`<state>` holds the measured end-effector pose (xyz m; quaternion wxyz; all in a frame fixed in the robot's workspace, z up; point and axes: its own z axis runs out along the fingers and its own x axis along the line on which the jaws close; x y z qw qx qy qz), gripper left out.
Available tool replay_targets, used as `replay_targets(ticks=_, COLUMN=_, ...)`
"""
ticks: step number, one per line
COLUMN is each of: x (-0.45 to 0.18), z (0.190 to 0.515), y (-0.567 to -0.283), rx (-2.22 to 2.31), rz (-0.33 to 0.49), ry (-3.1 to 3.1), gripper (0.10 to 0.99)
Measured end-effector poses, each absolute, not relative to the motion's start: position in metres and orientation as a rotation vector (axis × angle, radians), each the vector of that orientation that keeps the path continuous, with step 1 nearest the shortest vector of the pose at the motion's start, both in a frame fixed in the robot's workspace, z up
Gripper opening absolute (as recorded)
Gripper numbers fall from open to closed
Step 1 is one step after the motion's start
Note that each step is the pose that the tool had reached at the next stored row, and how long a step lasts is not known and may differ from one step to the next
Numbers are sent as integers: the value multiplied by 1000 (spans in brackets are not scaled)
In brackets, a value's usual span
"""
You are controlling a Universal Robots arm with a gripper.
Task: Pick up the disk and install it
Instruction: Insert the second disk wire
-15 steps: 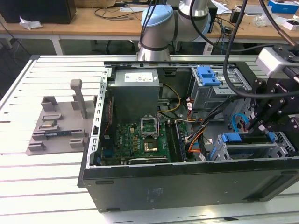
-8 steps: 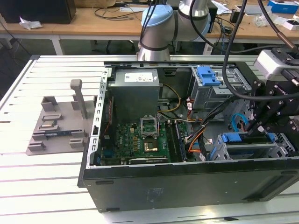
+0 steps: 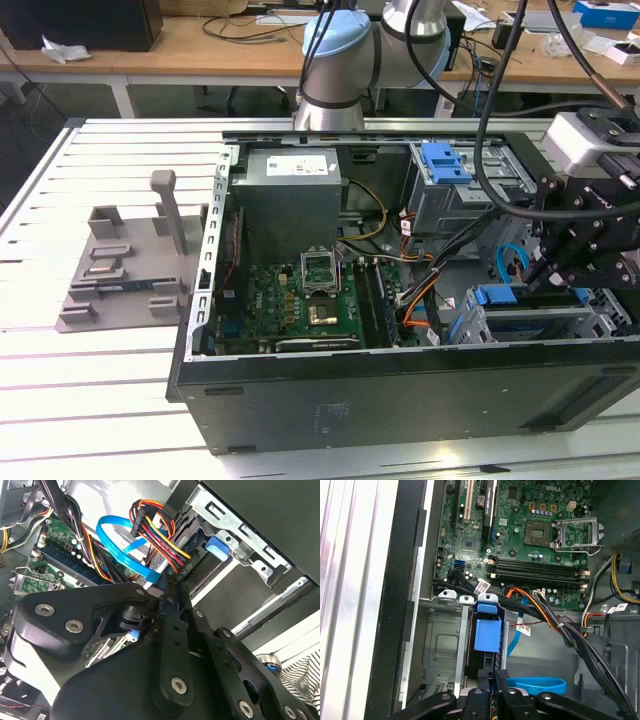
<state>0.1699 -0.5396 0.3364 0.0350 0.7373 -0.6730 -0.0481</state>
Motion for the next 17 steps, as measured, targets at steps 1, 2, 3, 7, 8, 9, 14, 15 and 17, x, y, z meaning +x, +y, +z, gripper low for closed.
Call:
replay_targets(ticks=1, x=170, z=336, y=-540, rx=2266, rz=-148, ry=-2068, gripper=161)
replay_targets(ticks=2, x=170, z=336, y=-540, rx=2266, rz=-148, ry=-2068, gripper=161)
replay_targets(ticks=3, x=170, z=336, y=-540, rx=2266, rz=-148, ry=-2068, gripper=161)
replay_targets(ticks=7, x=170, z=335, y=-540, rx=2267, rz=-149, ry=-2069, gripper=173)
replay_targets(ticks=8, x=170, z=335, y=-540, rx=2267, rz=-149, ry=-2069, gripper=235)
replay_targets(ticks=9, x=170, z=336, y=-539, rx=2266, rz=-149, ry=-2069, gripper=235)
replay_targets(ticks=14, x=170, z=364, y=-535, rx=2266, rz=-148, ry=-2069, gripper=220)
replay_targets(ticks=15, x=170, z=378, y=-534, rx=2266, rz=-149, ry=-2069, gripper=106)
replay_targets(ticks=17, x=170, z=392, y=-532, rx=2266, rz=-149, ry=-2069, gripper=106)
